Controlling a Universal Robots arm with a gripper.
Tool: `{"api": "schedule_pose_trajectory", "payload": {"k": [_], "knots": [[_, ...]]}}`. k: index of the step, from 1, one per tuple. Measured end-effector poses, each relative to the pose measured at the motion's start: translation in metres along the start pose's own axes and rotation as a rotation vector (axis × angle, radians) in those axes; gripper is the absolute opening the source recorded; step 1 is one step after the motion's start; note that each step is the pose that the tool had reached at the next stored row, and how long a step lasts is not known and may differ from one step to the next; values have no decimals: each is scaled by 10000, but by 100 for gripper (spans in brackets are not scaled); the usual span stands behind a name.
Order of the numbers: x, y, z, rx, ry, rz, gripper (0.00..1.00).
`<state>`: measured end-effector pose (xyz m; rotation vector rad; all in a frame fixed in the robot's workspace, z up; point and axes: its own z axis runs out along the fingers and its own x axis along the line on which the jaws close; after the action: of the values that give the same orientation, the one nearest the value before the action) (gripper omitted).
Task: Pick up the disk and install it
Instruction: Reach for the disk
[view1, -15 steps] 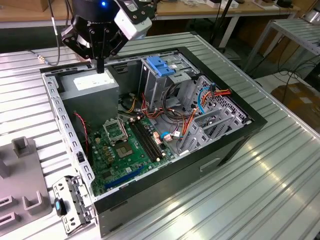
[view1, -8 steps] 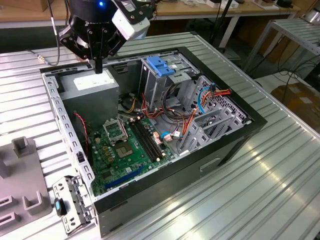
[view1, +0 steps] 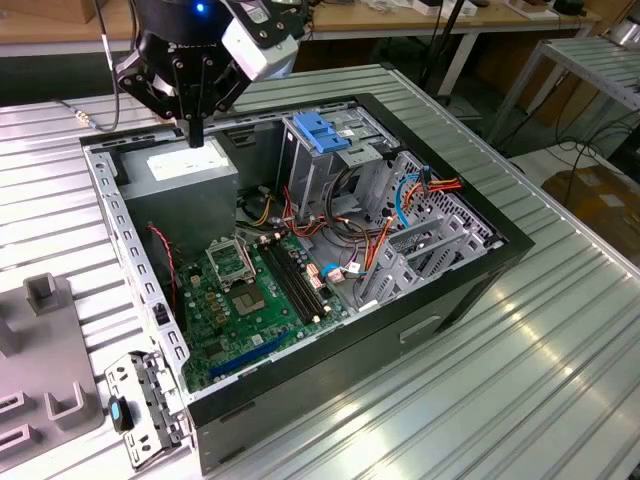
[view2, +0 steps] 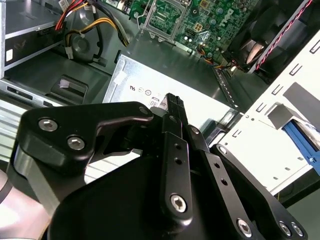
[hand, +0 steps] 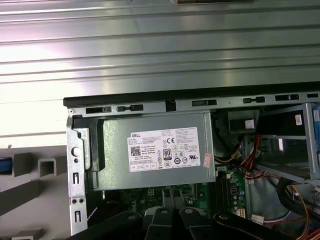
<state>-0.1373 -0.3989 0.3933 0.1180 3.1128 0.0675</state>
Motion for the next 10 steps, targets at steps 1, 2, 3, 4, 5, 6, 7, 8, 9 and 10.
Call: {"api": "schedule_pose_trajectory", "payload": {"k": [1, 2, 3, 4, 5, 6, 7, 8, 9, 10], "knots": [[2, 0, 0, -1, 0, 0, 11], [5, 0, 0, 0, 1, 0, 11], [7, -1, 0, -1, 2, 0, 11], [8, -1, 0, 0, 3, 0, 11], [11, -1, 0, 0, 5, 0, 11], [14, -1, 0, 0, 6, 0, 11], [16, -1, 0, 0, 7, 0, 11], [17, -1, 0, 0, 8, 0, 11], [20, -1, 0, 0, 8, 1, 11], [22, -2, -1, 1, 10, 0, 11]]}}
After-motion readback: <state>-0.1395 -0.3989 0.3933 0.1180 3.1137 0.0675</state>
